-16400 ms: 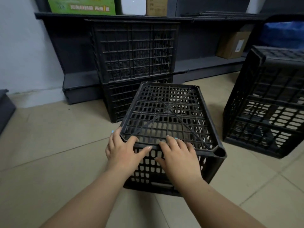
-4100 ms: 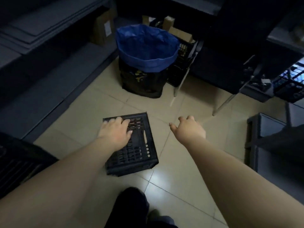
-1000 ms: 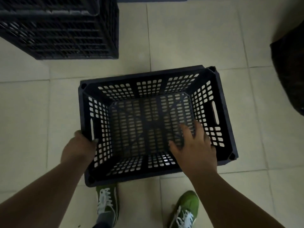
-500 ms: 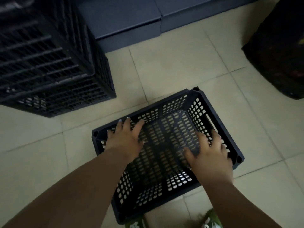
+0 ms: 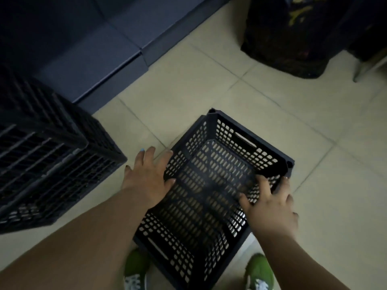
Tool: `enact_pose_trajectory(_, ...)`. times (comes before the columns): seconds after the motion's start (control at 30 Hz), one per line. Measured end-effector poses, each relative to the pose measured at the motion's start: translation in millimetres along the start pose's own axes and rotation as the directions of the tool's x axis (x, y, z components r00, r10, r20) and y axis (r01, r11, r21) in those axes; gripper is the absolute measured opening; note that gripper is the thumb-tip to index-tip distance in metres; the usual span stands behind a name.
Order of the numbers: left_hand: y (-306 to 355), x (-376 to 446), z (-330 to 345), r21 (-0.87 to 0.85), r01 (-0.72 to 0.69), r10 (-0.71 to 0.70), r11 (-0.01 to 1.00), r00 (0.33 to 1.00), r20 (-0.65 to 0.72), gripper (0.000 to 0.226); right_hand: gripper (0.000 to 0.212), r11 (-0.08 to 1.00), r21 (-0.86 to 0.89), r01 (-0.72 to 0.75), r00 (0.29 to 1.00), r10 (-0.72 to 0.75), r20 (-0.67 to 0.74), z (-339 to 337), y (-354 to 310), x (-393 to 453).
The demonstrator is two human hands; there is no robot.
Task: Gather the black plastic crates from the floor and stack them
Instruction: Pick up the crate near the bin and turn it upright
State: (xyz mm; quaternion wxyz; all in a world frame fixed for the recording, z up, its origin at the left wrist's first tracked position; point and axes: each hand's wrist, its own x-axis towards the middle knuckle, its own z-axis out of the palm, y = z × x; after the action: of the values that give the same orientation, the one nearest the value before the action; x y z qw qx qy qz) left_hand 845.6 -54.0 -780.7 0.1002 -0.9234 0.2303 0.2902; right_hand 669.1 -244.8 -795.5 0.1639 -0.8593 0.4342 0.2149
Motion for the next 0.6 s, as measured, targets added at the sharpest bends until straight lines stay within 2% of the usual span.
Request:
enact_pose_trajectory(0.13, -10, 21, 17, -0.010, -0.107, 0.107, 0.994, 0.994, -0.030, 0.073, 0.061, 0.990, -0.016, -0.140, 0.989, 0.138, -0.055, 33, 7, -12)
enact_pose_trajectory(0.23, -28, 34, 33, -0.026, -0.132, 0.131, 0.991, 0.991, -0.033, 0.071, 0.061, 0.966, 0.057, -0.254, 0.967, 0.254, -0.002, 67, 1, -23)
enact_pose_trajectory(0.37, -51, 64, 65, -0.008, -0.151, 0.149, 0.989, 0.984, -0.098, 0.070, 0.066, 0.948, 0.126, -0.293, 0.956, 0.288, 0.054, 117, -15, -29)
enact_pose_trajectory(0.5, -56, 93, 94, -0.162, -0.115, 0.098, 0.980, 0.989, -0.108, 0.067, 0.069, 0.928, 0.196, -0.318, 0.948, 0.314, 0.050, 154, -19, -19)
enact_pose_trajectory(0.6, -52, 115, 106, -0.273, -0.173, 0.136, 0.946, 0.979, -0.150, 0.065, 0.066, 0.888, 0.270, -0.372, 0.923, 0.385, 0.003, 168, -15, -6)
